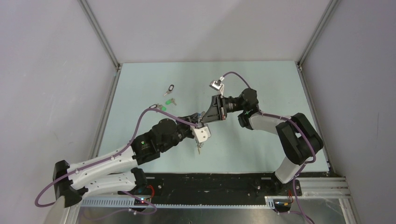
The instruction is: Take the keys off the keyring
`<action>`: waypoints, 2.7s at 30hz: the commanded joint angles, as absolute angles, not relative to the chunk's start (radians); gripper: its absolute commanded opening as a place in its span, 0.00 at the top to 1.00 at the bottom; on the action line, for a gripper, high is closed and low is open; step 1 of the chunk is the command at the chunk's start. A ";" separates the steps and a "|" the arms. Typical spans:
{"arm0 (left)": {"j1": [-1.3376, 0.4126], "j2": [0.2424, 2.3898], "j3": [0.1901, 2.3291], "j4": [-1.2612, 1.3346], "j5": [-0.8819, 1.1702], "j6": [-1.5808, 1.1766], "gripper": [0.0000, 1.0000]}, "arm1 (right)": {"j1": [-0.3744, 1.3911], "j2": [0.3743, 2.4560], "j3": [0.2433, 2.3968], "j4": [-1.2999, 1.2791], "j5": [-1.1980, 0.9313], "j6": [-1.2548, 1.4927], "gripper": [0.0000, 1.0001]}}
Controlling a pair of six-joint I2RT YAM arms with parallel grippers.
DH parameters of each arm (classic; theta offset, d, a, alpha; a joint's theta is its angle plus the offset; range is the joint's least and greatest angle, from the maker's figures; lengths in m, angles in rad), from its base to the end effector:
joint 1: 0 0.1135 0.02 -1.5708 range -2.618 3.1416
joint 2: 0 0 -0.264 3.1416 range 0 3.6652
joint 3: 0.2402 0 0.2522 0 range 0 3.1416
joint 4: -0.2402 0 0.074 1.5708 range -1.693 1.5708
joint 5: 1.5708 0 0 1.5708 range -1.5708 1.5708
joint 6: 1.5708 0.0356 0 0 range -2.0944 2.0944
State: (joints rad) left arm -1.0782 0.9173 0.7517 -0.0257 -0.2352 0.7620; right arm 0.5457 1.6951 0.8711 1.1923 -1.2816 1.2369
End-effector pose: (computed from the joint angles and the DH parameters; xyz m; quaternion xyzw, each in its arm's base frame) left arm 0.1102 -0.1878 0.3213 0.5643 0.5234 -0.0101 0.6383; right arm 0.2743 0.2065 0.2667 -0.3102 0.5936 0.7267 0.1523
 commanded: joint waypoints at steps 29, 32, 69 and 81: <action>-1.088 0.941 0.809 0.183 -0.234 0.703 1.00 | 0.491 1.041 0.697 0.390 -0.747 0.118 0.42; -1.087 0.938 0.809 0.182 -0.241 0.702 1.00 | 0.496 1.013 0.634 0.484 -0.723 0.119 0.19; -1.090 0.938 0.828 0.166 -0.296 0.667 1.00 | 0.743 1.069 0.567 0.747 -0.316 0.251 0.29; -1.089 0.942 0.829 0.160 -0.285 0.668 1.00 | 0.818 1.133 0.590 0.796 -0.185 0.211 0.40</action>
State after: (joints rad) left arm -1.0897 0.9554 0.7761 0.0956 -0.2840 0.6807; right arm 0.7994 1.1110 0.5514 0.7212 -0.2707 0.2363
